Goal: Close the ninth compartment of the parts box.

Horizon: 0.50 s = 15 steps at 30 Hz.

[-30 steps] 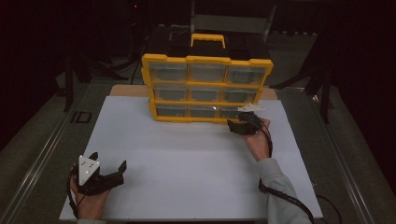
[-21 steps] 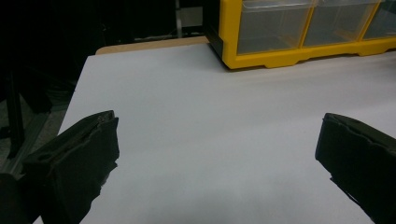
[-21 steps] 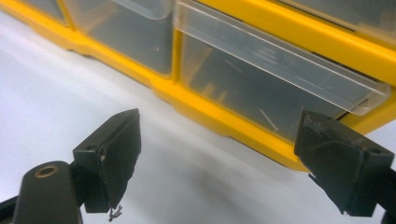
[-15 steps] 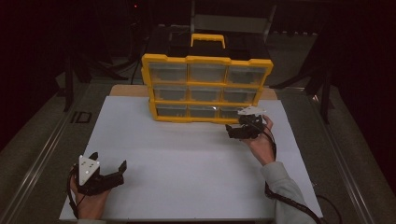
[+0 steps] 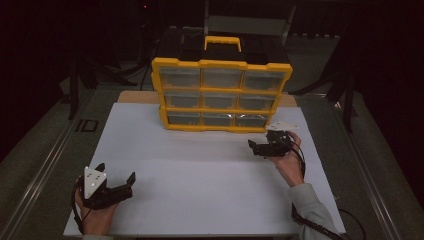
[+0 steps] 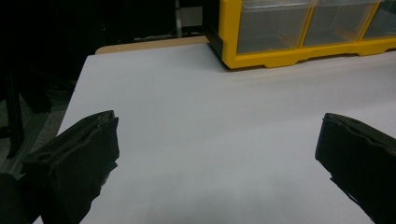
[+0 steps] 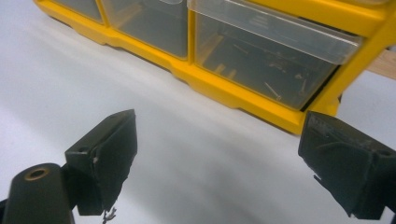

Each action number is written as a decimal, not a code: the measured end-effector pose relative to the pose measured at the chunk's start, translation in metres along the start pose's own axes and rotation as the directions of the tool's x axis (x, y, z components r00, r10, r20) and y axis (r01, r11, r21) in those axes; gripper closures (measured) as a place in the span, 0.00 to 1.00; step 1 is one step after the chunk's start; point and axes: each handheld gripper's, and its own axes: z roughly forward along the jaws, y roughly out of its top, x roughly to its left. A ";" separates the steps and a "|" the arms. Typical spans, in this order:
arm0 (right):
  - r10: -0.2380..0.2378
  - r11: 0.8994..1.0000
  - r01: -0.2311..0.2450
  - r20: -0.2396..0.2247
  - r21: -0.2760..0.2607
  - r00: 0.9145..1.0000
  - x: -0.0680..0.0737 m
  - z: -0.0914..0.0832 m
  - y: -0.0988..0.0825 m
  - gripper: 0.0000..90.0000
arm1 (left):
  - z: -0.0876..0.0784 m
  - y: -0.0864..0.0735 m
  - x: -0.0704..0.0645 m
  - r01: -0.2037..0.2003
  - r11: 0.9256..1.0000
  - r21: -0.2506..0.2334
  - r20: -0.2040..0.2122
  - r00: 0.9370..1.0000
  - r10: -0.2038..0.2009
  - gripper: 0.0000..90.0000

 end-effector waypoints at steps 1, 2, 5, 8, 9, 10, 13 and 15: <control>0.003 1.000 -0.003 -0.007 -0.003 1.000 -0.001 -0.002 -0.001 0.12 | 0.000 0.000 0.000 0.000 1.000 0.000 0.000 1.000 0.000 0.00; 0.005 1.000 -0.005 -0.011 -0.007 1.000 -0.001 -0.005 -0.003 0.12 | 0.000 0.000 0.000 0.002 1.000 -0.001 0.000 1.000 -0.002 0.00; -0.002 1.000 0.002 -0.013 -0.009 1.000 -0.001 -0.011 -0.008 0.12 | 0.000 0.000 0.001 0.006 1.000 -0.002 -0.001 1.000 -0.006 0.00; -0.002 1.000 0.002 -0.015 -0.015 1.000 -0.001 -0.016 -0.014 0.12 | 0.000 0.000 0.001 0.006 1.000 -0.003 -0.001 1.000 -0.006 0.00; 0.002 1.000 -0.002 -0.014 -0.019 1.000 -0.001 -0.018 -0.016 0.12 | 0.000 0.000 0.001 0.006 1.000 -0.003 0.000 1.000 -0.006 0.00; 0.006 1.000 -0.006 -0.016 -0.022 1.000 -0.001 -0.019 -0.018 0.12 | 0.000 0.000 0.000 0.005 1.000 -0.003 -0.001 1.000 -0.005 0.00; 0.018 0.999 -0.019 -0.026 -0.033 0.999 -0.001 -0.024 -0.024 0.12 | 0.000 0.000 0.000 0.005 1.000 -0.002 -0.001 1.000 -0.005 0.00; 0.014 0.999 -0.015 -0.030 -0.036 0.999 0.000 -0.027 -0.028 0.12 | 0.000 0.000 0.000 0.005 1.000 -0.002 -0.001 1.000 -0.005 0.00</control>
